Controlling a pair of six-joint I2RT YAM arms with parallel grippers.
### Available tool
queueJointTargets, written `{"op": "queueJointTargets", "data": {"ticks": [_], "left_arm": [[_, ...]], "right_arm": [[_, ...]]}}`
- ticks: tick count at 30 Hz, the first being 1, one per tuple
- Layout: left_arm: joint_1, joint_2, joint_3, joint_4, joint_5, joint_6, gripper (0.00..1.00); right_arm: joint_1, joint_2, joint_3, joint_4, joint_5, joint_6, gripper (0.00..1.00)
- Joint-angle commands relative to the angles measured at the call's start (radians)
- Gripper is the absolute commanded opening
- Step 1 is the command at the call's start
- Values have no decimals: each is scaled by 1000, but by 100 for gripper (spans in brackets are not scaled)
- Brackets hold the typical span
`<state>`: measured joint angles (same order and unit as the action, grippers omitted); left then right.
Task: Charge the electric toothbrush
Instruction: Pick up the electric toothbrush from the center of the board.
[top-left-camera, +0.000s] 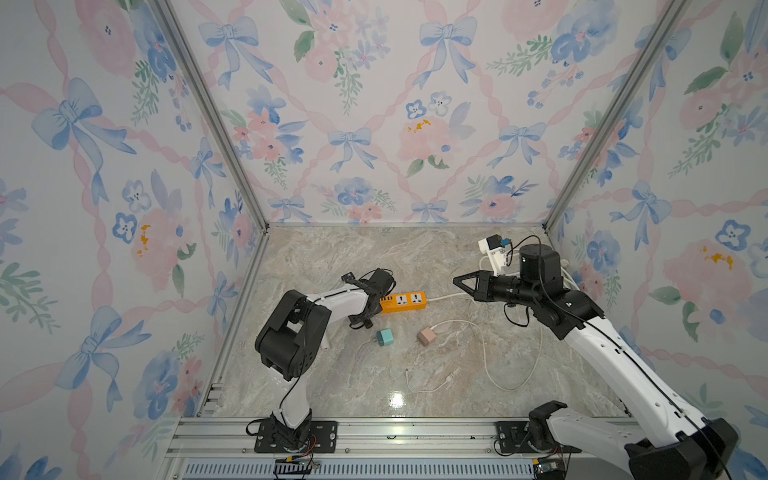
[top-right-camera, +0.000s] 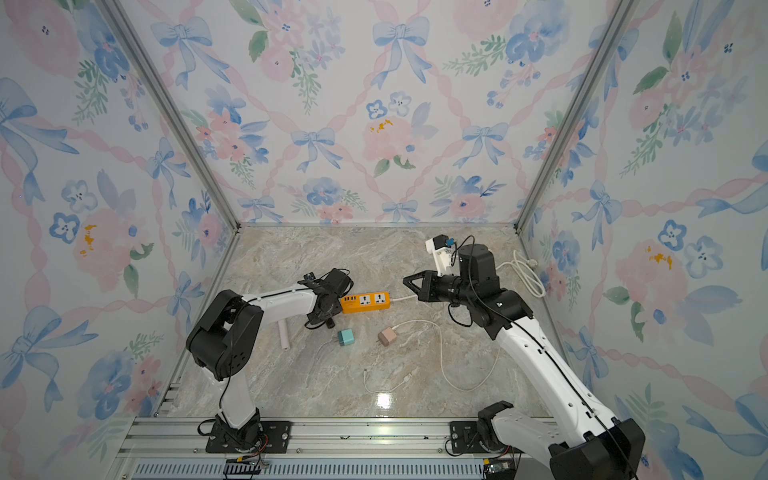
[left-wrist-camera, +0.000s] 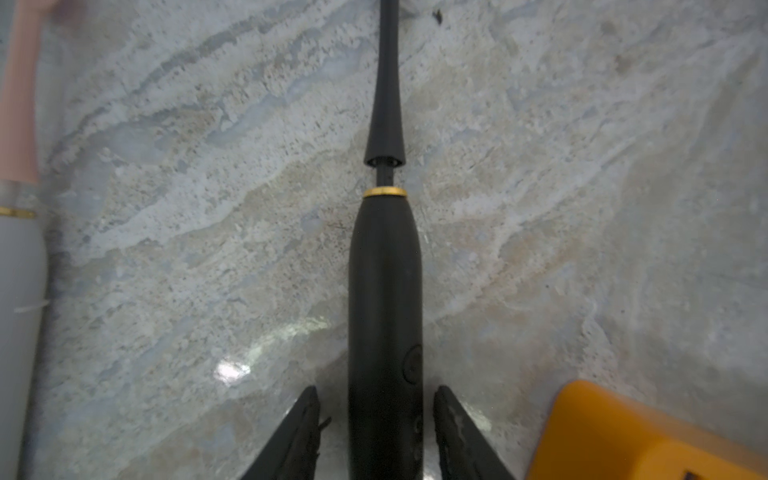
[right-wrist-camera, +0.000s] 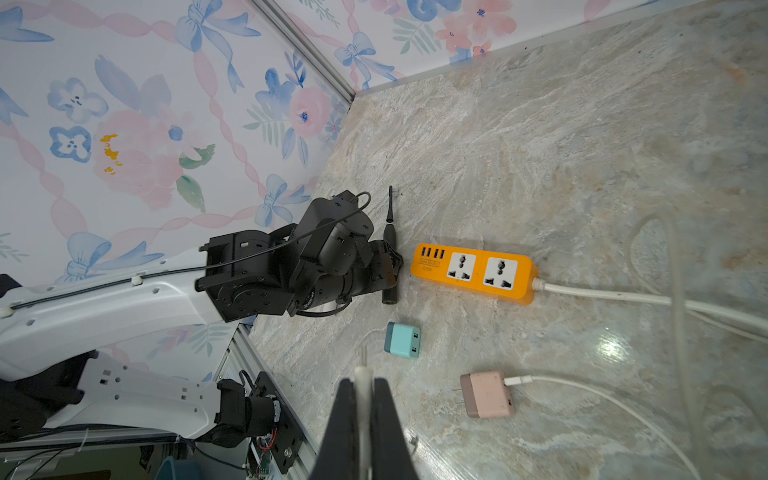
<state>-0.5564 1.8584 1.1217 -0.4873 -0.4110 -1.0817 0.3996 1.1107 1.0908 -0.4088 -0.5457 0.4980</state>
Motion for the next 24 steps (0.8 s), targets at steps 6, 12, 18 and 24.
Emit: {"op": "queueJointTargets", "data": {"ticks": [6,12,18,24], "left_arm": [[-9,-44,-19,-40,5,-33,19],[-17,-217,63,-37,62,-162,8],[-42,-305,205,-35,91,-260,0],[-71,-310,264,-36,150,-276,0]], "right_arm": [[4,13,14,-14,-16,36,0],[36,6,-112,213,41,300,0],[218,117,-163,470,115,437,0],[291,272,-130,612,121,482,0]]}}
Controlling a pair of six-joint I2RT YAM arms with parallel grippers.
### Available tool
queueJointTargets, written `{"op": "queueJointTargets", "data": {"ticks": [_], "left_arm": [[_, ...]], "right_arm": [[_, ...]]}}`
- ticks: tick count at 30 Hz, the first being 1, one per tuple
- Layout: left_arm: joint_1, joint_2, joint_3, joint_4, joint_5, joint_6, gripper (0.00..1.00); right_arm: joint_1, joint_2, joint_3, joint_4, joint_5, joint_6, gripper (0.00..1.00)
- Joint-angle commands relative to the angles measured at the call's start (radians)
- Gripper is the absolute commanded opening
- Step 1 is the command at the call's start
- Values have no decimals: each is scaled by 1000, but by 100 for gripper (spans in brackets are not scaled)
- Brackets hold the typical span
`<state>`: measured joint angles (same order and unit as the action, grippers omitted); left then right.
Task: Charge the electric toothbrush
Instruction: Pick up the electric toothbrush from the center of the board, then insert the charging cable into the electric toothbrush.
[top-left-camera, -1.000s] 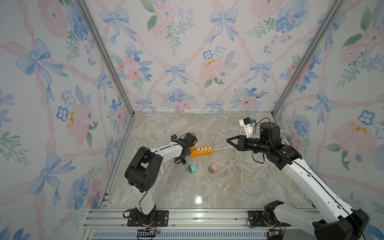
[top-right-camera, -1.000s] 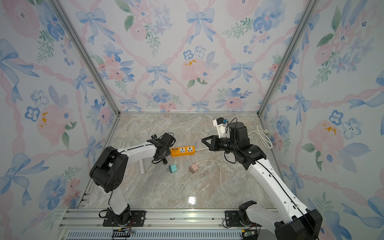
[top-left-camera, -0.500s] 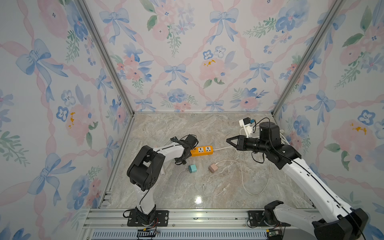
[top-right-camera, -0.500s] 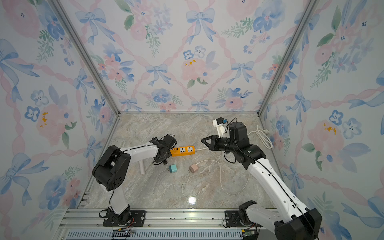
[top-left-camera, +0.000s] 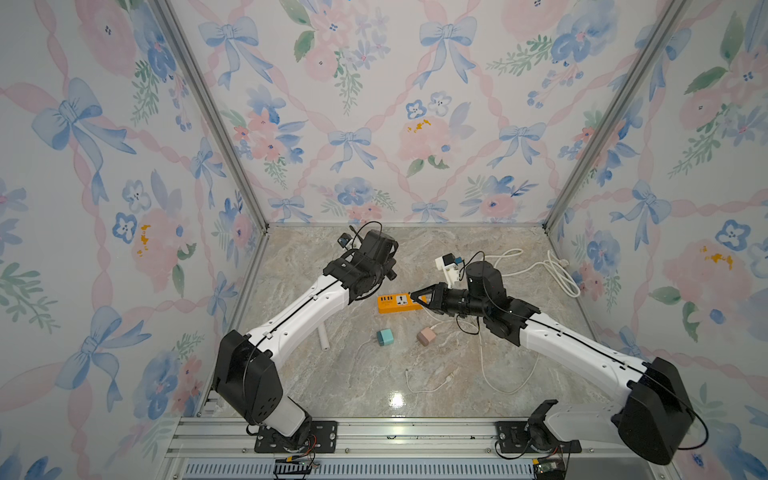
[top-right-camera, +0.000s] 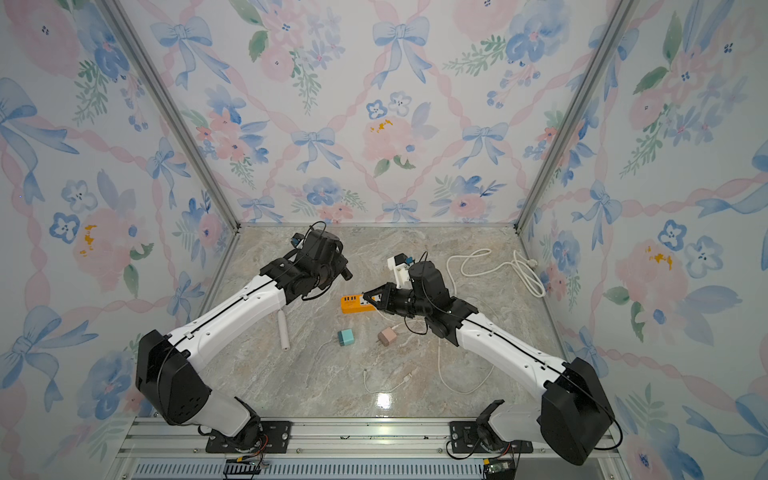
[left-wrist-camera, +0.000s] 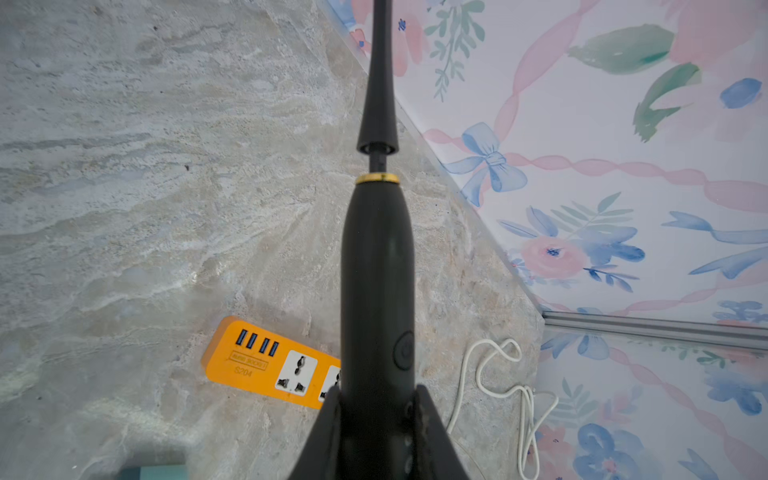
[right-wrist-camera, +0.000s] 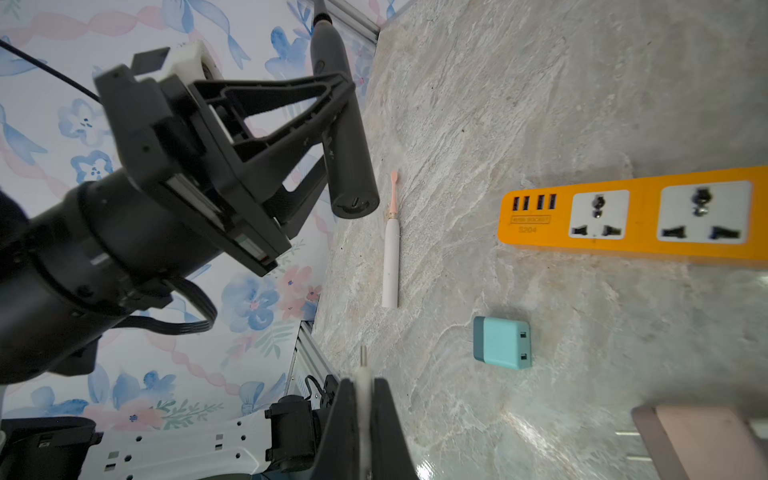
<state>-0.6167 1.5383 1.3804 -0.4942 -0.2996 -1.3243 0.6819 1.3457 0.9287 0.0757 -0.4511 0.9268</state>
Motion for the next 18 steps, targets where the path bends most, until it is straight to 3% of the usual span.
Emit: {"op": "queueJointTargets", "data": {"ticks": [1,18], "left_arm": [[-12,9,5,-29,43,-35,0],[-15,-4,-1,-19,75,-10,0]], "right_arm": [[2,49,33,140,26,60,0],[-40,125,65,203,-64,101,0]]}}
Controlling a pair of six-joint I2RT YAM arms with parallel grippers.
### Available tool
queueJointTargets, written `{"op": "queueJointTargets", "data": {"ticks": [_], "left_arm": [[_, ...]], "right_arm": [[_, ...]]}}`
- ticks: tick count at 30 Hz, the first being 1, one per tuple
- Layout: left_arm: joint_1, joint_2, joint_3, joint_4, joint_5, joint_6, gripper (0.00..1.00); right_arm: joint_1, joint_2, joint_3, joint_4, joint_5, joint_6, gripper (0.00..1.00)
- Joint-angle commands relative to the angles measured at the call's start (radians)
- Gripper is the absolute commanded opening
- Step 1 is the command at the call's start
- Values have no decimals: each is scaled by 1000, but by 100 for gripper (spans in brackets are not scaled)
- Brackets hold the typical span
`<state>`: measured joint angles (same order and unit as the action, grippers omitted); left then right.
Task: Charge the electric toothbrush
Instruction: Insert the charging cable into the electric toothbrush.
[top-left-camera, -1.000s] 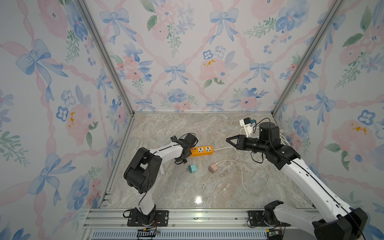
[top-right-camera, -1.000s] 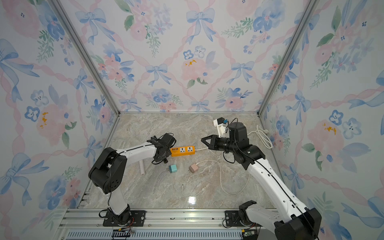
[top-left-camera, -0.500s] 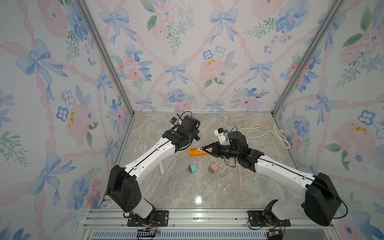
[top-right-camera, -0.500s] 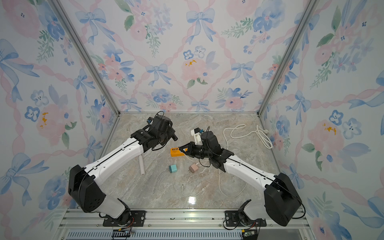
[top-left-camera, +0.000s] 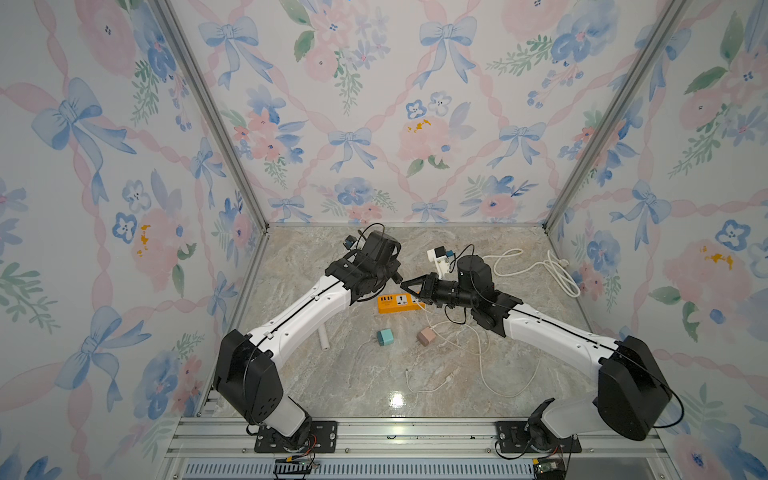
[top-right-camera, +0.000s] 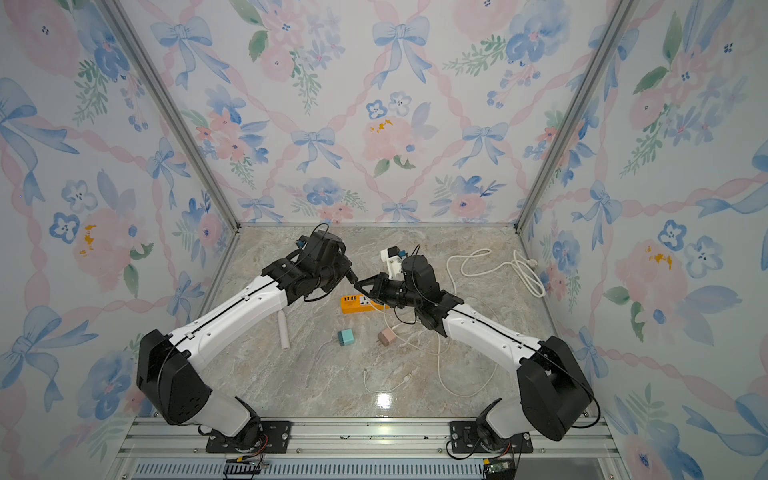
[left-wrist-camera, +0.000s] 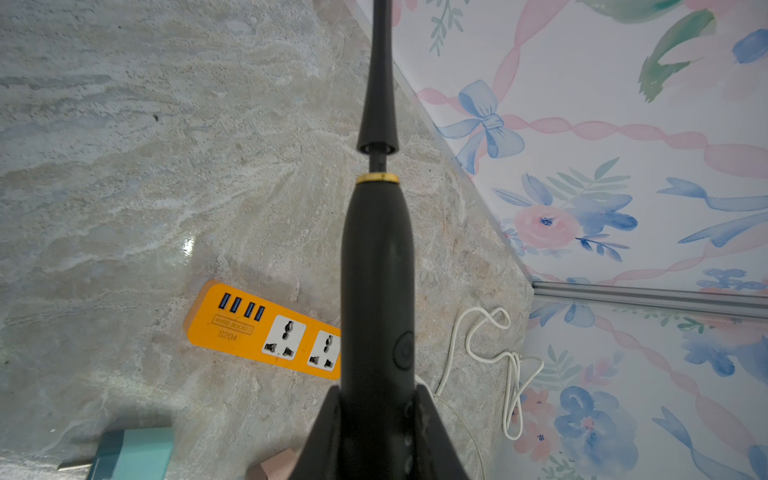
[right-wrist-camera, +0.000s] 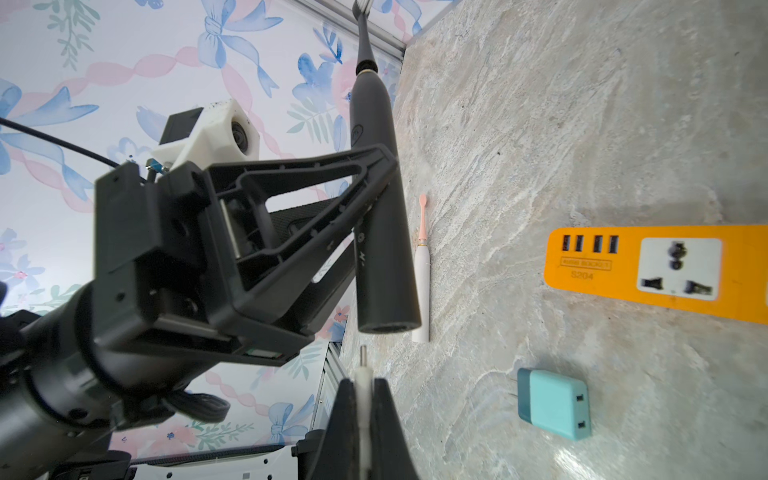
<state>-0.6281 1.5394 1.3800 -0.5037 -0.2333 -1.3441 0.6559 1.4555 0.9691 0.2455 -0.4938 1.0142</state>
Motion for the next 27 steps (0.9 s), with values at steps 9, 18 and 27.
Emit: {"op": "queueJointTargets", "data": {"ticks": [9,18,27], "left_arm": [[-5,-6,1,2,39,7,0],[-7,-8,-6,14,51,-19,0],[-5,-14,-13,37,72,-42,0]], "right_arm": [[-44,21,3,80,-17,54,0],[-40,52,-14,157,-42,108,0],[-40,60,-40,208,-54,139,0]]}}
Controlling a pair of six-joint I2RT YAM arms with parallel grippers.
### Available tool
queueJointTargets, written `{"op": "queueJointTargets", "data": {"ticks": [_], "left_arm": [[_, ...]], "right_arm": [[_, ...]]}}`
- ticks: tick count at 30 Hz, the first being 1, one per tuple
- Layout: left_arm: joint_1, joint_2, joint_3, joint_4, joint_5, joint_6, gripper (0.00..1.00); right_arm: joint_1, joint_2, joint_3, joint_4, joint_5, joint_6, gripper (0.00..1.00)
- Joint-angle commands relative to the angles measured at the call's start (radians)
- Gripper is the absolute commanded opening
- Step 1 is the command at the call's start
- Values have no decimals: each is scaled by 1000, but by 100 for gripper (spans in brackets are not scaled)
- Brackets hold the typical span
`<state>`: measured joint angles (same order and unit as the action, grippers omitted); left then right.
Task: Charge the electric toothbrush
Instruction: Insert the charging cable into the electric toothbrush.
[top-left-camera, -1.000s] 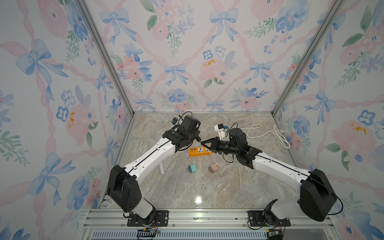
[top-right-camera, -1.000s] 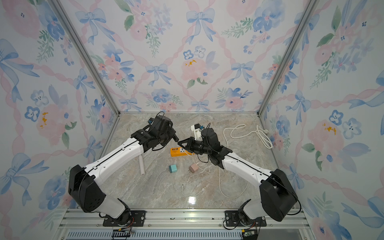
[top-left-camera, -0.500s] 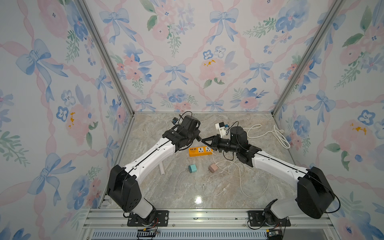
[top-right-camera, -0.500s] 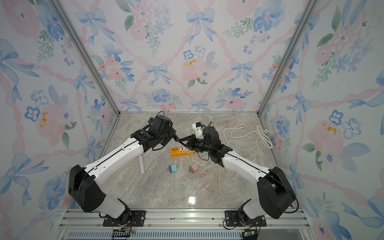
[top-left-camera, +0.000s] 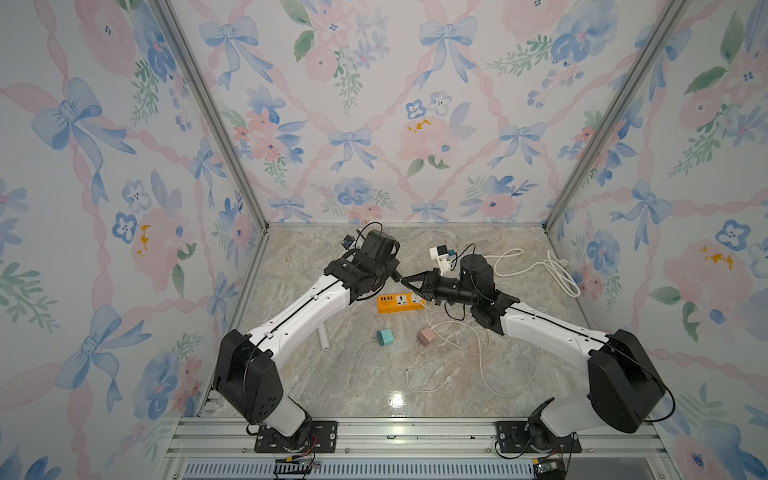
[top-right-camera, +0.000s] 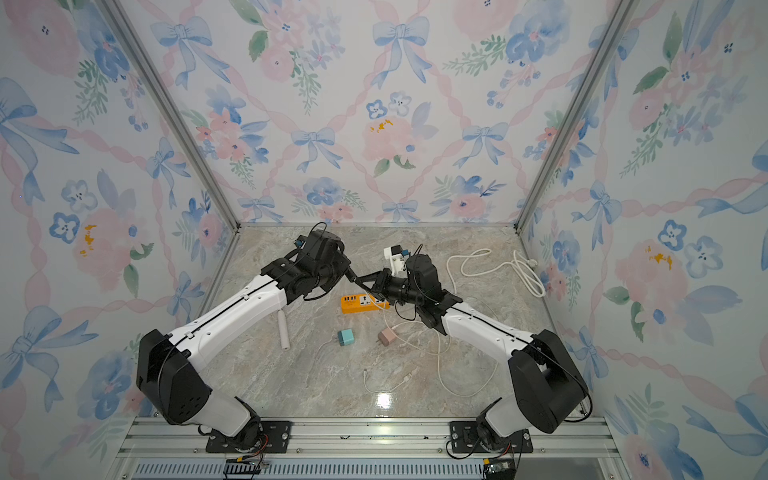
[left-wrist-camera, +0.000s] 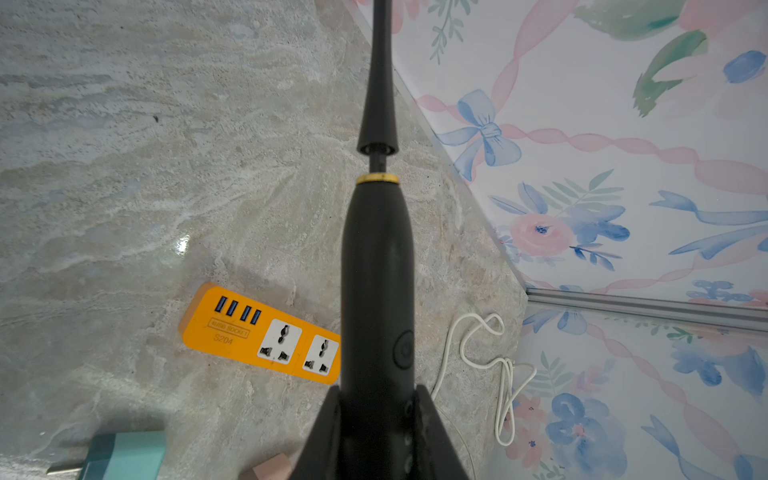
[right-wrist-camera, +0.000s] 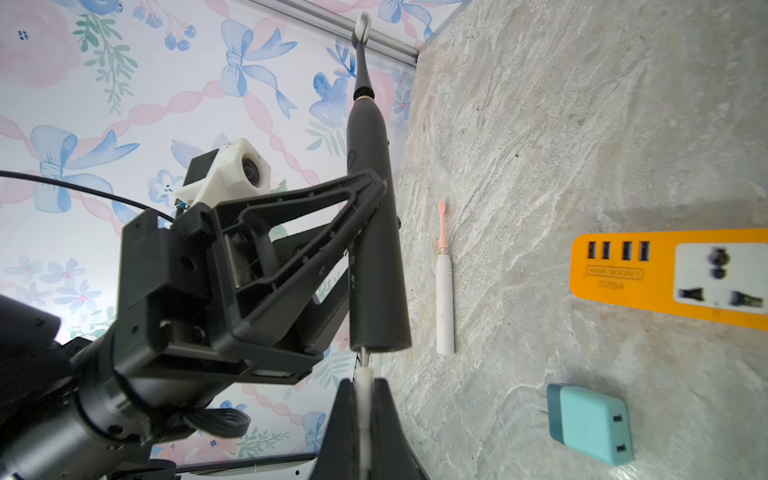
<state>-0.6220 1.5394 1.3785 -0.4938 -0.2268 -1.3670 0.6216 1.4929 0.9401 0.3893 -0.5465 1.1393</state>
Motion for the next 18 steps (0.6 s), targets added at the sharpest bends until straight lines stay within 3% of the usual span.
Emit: {"op": "queueJointTargets", "data": {"ticks": [1,18], "left_arm": [[-10,-15,-14,28,66,-21,0],[-1,-42,-60,70,89,-50,0]], "right_arm": [[-5,21,-11,66,-2,15,0],[-4,9,-51,83,2,22,0]]}}
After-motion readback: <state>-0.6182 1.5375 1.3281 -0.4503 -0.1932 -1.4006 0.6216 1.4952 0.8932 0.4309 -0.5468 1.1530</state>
